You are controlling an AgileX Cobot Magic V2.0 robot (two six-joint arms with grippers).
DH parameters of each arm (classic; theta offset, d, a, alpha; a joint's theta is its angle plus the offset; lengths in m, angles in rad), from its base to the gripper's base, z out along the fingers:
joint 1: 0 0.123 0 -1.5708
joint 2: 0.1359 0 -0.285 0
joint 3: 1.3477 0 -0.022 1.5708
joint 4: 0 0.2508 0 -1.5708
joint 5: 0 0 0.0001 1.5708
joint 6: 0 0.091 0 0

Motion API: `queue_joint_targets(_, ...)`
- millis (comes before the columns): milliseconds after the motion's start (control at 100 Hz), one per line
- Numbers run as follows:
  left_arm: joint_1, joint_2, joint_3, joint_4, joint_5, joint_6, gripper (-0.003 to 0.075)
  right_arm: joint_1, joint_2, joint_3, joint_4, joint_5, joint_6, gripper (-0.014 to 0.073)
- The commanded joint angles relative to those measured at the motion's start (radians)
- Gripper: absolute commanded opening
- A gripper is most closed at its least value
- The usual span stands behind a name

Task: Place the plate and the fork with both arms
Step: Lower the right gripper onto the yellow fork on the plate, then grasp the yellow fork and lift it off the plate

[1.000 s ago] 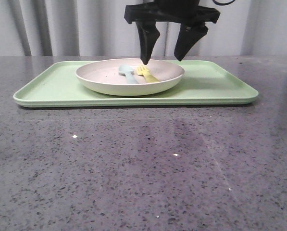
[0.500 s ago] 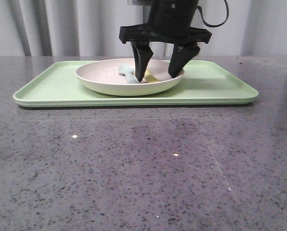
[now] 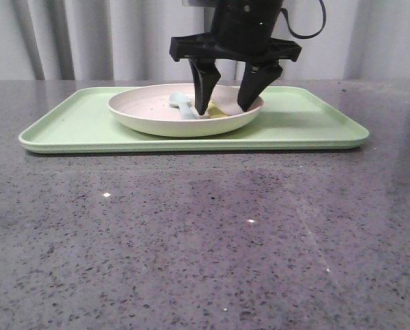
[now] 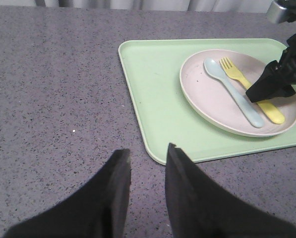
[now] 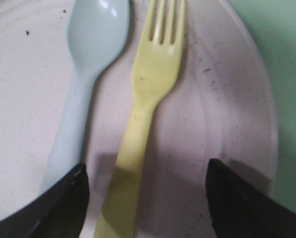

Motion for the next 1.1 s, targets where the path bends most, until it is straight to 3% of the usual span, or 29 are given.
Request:
queue_joint_targets(0,0.002,-0.003,-0.026,-0.012,-0.06,-0.005,0.0177,0.001,-0.056,-0.032,0.006,-0.038,-0.002,0.0447)
queue_joint_targets(150,0.002,-0.003,-0.026,-0.012,-0.06,-0.005,0.0177,0.001,-0.056,-0.031,0.006,-0.037,-0.002,0.0352)
queue_joint_targets(350,0.002,-0.003,-0.026,-0.016,-0.06,-0.005,0.0177,0.001,-0.029,-0.031,0.006,-0.024,-0.002,0.0123)
queue_joint_targets(600,0.002,-0.003,-0.026,-0.017,-0.062,-0.005,0.0177,0.001,-0.03,-0.031,0.006,-0.02,-0.002,-0.0071)
queue_joint_targets(770,0.002,-0.003,-0.026,-0.017,-0.064,-0.005,0.0176,-0.001,-0.035,-0.055,0.006,0.032,-0.002,-0.0068)
queue_joint_targets(1090,0.002,-0.003,-0.026,-0.017,-0.064,-0.005,0.0176,-0.03,-0.035,-0.245,-0.001,0.186,-0.004,-0.0068)
